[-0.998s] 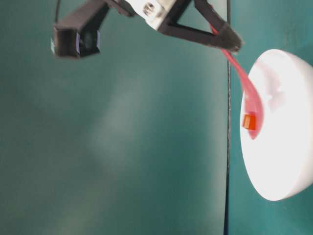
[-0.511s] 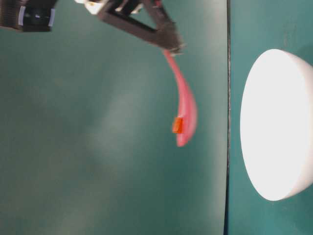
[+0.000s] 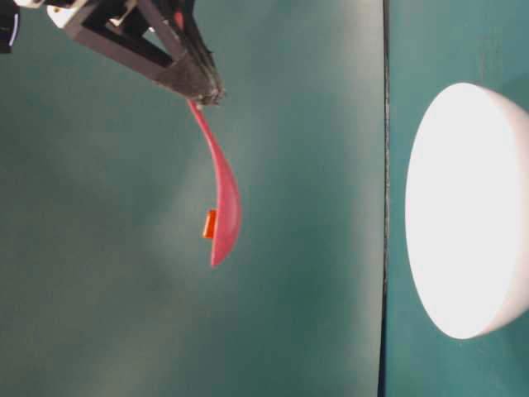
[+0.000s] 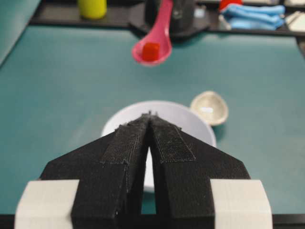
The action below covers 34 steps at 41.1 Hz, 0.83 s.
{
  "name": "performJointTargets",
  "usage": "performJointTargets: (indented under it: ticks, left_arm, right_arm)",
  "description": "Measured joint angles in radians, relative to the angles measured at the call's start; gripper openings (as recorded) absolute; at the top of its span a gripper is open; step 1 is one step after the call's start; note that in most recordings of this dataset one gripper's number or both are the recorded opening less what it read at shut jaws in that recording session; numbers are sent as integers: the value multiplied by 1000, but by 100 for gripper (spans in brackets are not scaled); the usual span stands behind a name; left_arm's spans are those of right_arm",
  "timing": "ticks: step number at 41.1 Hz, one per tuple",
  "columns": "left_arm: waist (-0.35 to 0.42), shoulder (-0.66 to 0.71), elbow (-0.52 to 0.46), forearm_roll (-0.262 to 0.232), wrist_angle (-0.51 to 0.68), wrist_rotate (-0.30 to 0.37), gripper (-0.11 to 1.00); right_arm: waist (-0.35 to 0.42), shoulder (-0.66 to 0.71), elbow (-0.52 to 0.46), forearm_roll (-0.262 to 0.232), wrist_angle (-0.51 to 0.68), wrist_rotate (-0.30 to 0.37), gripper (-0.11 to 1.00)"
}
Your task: Grip the spoon and scoop the red block from the bowl with right arm.
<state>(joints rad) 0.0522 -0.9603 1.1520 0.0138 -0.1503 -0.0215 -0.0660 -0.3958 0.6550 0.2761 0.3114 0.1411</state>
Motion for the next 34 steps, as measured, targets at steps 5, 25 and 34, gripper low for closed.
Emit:
performJointTargets:
  ticks: [5,25,34]
  left_arm:
    - [0,0,2,-2,0,-2,0]
    - [0,0,2,0,0,0,0]
    - [0,-2,2,-2,0,0,0]
  right_arm:
    - [-2,-3,0,0,3,-2,21]
    - [-8,-14,0,-14,3,-3,21]
    - [-15,-14,0,-25,2,-5,21]
